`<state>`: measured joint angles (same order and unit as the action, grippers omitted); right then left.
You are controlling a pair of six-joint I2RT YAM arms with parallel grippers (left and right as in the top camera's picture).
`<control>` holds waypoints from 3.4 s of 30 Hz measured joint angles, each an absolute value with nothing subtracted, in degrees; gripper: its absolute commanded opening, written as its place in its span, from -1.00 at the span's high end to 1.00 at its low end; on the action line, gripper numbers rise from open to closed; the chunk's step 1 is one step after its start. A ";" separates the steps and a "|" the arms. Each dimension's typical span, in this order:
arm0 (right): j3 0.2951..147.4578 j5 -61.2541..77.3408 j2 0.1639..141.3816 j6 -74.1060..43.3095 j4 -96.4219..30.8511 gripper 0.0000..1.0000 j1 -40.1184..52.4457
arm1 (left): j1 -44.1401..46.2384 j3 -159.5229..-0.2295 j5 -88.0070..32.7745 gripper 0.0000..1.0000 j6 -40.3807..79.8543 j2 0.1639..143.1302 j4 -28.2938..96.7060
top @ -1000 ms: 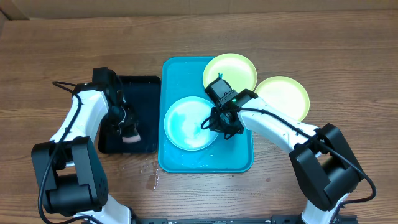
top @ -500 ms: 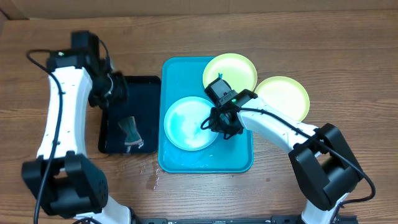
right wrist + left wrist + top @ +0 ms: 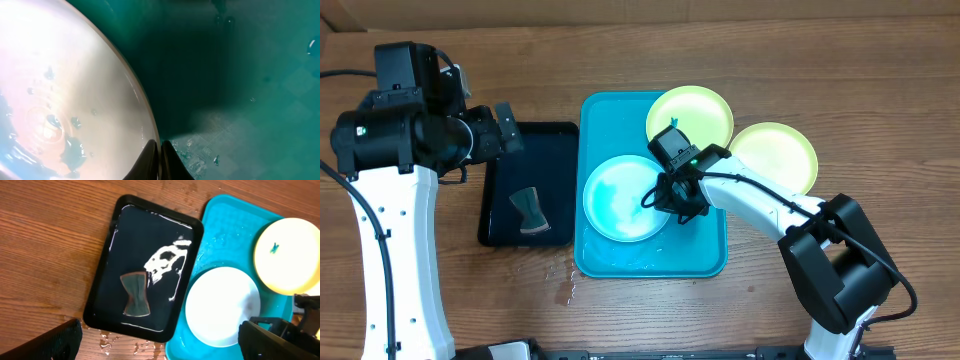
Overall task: Clean dirty plates on tray and stack at the side
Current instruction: 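Lift the light-blue plate off the turquoise tray with the right gripper, then swing the light-blue plate right and set it on the yellow plate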
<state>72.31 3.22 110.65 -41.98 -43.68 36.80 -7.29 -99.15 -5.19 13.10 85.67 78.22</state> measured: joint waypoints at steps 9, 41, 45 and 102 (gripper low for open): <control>76.75 3.81 109.69 -41.93 -52.62 0.92 36.32 | -7.29 -99.15 -4.62 -1.00 13.10 86.30 78.04; 87.64 -31.05 110.21 -17.67 -12.51 0.92 56.14 | -7.29 -99.15 -4.43 -1.00 13.13 86.30 78.04; 87.64 -38.17 110.45 -2.28 -0.12 0.92 56.58 | -7.29 -99.15 -4.38 -1.00 13.13 86.30 78.02; 87.81 -43.90 110.45 37.98 32.29 0.92 57.41 | -7.29 -99.15 -4.38 -0.99 13.13 86.30 78.04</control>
